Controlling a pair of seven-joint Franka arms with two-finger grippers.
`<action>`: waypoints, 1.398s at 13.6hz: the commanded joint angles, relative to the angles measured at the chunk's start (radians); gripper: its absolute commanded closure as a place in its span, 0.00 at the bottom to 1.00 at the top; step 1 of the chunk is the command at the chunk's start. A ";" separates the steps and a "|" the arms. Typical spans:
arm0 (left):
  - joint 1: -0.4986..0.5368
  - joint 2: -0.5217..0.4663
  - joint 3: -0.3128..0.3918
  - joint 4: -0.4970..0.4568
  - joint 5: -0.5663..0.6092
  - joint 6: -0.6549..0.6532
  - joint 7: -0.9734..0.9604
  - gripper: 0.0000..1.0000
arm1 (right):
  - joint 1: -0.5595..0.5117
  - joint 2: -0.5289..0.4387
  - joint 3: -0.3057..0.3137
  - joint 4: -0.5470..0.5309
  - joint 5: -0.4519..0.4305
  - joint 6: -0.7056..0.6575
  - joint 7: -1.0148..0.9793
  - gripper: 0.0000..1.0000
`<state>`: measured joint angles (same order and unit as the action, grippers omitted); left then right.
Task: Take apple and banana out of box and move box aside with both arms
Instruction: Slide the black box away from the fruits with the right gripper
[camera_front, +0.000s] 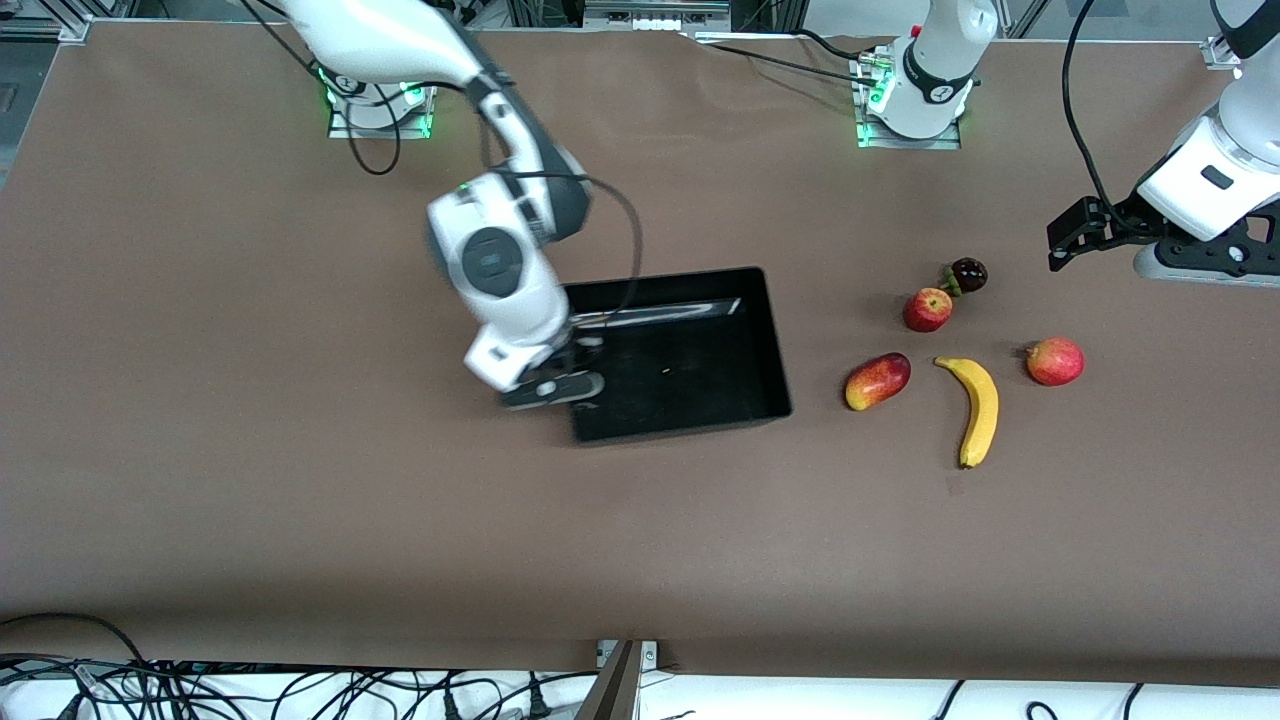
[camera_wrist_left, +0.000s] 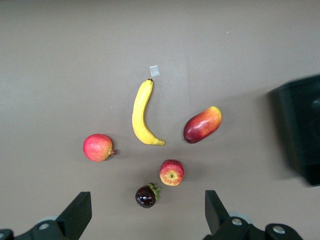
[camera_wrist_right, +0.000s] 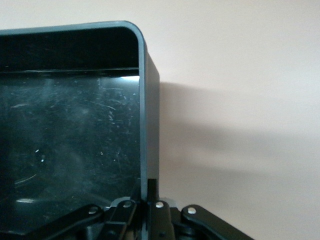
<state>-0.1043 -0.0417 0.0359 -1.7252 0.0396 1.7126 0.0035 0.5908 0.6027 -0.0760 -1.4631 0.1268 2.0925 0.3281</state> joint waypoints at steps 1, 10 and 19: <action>0.003 0.005 -0.004 0.023 0.006 -0.024 0.003 0.00 | -0.147 -0.070 0.018 0.012 0.013 -0.094 -0.160 1.00; 0.000 0.005 -0.004 0.023 0.006 -0.030 0.003 0.00 | -0.529 -0.158 -0.030 -0.172 0.094 -0.152 -0.664 1.00; -0.003 0.003 -0.005 0.024 0.008 -0.039 0.000 0.00 | -0.549 -0.264 -0.077 -0.566 0.178 0.221 -0.775 1.00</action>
<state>-0.1057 -0.0417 0.0344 -1.7241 0.0396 1.6984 0.0035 0.0426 0.4143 -0.1561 -1.9333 0.2648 2.2708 -0.4369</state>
